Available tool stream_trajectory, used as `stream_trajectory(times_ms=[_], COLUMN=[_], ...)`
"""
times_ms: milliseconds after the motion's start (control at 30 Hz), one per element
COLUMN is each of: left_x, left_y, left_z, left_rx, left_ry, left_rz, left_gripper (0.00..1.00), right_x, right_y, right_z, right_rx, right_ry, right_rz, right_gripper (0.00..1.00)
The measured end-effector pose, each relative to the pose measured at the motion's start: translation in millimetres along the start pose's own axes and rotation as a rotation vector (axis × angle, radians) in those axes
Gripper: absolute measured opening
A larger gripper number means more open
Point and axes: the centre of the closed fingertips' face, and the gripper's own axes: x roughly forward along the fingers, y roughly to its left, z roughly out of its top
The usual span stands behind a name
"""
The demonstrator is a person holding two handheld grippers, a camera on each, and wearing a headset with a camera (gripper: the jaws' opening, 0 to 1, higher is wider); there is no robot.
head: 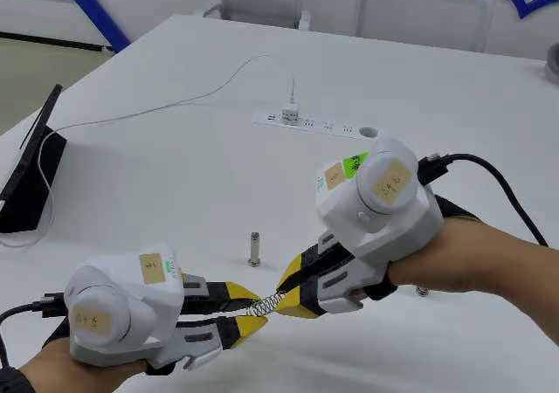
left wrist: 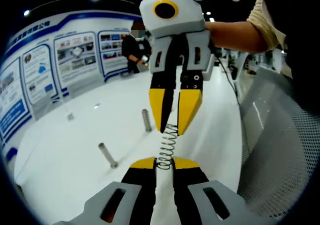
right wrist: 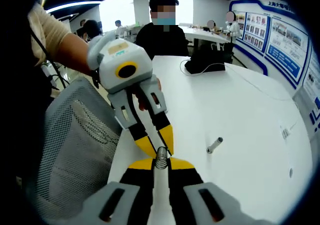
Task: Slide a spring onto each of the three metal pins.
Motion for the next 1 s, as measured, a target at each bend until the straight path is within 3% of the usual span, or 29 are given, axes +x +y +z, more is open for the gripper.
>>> stream_trajectory(times_ms=[600,1000], left_x=[2.7,3.8], left_y=[-3.6,-2.5], left_z=[10.3,13.3], left_rx=[-0.023,-0.03], left_ry=[-0.024,-0.039], left_rz=[0.0,0.001], left_gripper=[0.11,0.12], right_x=[0.9,0.5], right_y=[-0.6,-2.9], right_z=[25.4,27.0], right_rx=[-0.02,0.004], right_ry=[-0.08,-0.096], right_rz=[-0.035,-0.047], right_gripper=[0.12,0.11])
